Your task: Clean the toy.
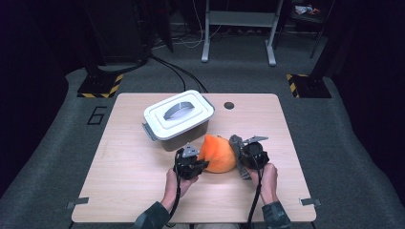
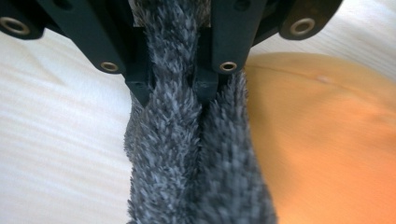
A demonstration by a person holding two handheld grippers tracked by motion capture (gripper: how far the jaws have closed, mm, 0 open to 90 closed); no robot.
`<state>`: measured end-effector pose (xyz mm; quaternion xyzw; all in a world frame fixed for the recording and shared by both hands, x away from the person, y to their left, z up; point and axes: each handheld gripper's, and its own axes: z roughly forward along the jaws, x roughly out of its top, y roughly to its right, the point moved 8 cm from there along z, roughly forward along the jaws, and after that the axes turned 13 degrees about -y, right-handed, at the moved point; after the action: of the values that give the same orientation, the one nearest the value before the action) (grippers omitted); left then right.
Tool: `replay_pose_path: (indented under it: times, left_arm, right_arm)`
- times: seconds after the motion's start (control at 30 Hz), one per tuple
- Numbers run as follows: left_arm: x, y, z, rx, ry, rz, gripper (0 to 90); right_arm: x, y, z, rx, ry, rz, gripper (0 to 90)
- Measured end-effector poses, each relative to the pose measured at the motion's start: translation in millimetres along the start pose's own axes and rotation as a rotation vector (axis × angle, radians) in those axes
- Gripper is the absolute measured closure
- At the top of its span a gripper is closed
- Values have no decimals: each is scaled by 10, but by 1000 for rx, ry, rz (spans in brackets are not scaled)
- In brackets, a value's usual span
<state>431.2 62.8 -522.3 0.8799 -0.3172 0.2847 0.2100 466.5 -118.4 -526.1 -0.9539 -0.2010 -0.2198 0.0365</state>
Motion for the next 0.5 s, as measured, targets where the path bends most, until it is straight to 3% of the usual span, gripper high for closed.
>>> replay_pose_path:
  times: [0.17,0.27,0.4,0.5]
  left_arm:
    - [-2,-5,-2,2,1,1,831]
    - [0,-9,-5,5,4,2,830]
    - [2,-20,-8,9,7,4,828]
    - [1,-11,-10,6,4,1,827]
  right_arm:
    - [-102,47,163,8,-70,30,744]
    - [-121,76,185,16,-84,34,744]
    - [-76,140,25,-2,-26,36,745]
    - [-2,112,-230,6,53,42,746]
